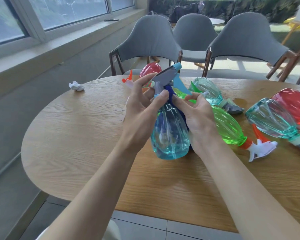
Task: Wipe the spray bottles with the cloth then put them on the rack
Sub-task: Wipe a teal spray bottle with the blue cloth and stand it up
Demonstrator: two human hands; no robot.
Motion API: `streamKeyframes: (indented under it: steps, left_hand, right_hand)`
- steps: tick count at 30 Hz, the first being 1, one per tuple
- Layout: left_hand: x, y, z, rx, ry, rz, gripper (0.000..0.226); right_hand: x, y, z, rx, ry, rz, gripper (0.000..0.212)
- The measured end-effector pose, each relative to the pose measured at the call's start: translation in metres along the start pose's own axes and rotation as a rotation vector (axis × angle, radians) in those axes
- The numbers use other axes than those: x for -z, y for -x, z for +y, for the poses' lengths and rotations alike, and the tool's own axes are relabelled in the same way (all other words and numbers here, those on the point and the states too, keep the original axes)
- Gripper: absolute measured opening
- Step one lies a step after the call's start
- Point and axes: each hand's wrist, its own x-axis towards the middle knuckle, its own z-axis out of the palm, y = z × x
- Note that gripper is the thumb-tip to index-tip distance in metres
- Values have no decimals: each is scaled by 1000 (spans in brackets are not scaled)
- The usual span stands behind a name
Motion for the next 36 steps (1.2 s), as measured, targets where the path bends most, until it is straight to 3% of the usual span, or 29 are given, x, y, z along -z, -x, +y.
streamKeyframes:
  steps: [6, 15, 22, 27, 33, 36]
  left_hand:
    - [-7, 0, 7, -73, -61, 69, 40]
    - [-9, 0, 3, -110, -155, 165, 45]
    - [-4, -5, -7, -160, -264, 231, 42]
    - [-1, -6, -5, -139, -192, 197, 36]
    - [-6, -1, -3, -148, -161, 79, 42]
    - [-5, -1, -1, -174, -127, 17, 42]
  right_hand:
    - [-1, 3, 3, -4, -99, -83, 45]
    - [-6, 7, 3, 44, -155, -64, 41]
    - [-12, 12, 3, 120, -82, -33, 52]
    - [-14, 12, 5, 182, 34, -16, 48]
    - [-7, 2, 9, 106, -6, 5, 37]
    - [-5, 0, 6, 47, -53, -29, 50]
